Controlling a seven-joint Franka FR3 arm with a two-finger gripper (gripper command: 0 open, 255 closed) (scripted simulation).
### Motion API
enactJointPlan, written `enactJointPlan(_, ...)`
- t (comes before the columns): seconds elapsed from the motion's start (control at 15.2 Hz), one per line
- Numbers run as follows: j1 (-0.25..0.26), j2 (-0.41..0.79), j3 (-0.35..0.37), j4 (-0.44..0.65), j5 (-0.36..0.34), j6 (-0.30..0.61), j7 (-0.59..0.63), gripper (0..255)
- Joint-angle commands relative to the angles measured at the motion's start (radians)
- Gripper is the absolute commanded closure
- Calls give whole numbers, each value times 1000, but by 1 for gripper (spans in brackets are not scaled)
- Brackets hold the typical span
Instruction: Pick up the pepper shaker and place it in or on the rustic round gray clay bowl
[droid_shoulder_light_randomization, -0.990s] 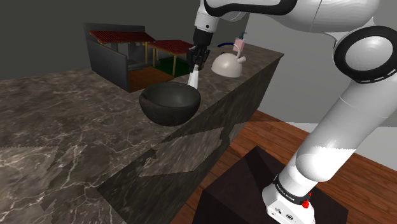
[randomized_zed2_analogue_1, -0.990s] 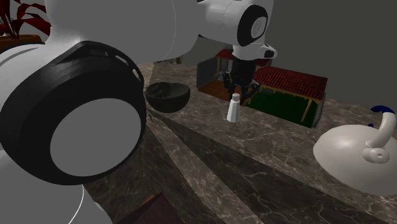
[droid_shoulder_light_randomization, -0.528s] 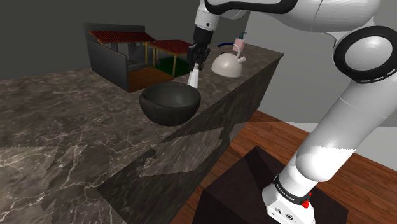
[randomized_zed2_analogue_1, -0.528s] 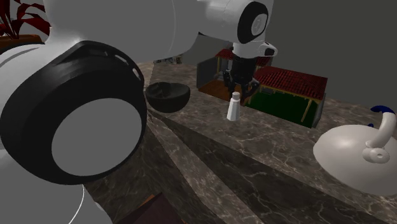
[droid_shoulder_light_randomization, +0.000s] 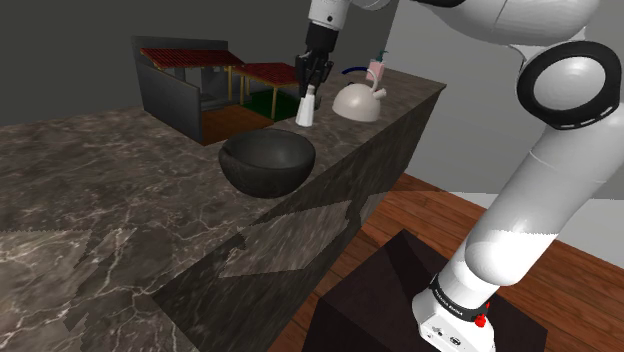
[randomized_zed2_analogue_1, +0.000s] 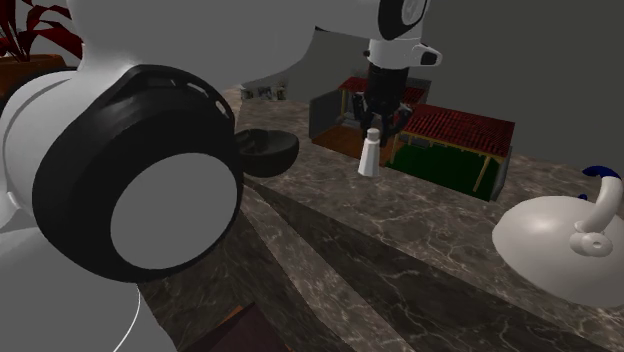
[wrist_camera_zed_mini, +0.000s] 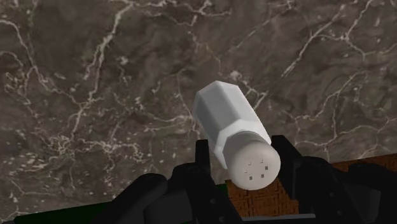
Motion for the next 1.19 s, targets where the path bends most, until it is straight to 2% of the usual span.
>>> enactJointPlan(0.0, 0, 9, 0, 40, -1, -32, 3, 255)
enactJointPlan(0.66, 4, 83, 3, 277, -11, -194, 22, 255)
enactJointPlan(1.12, 13, 174, 8, 509, -22, -334, 40, 255)
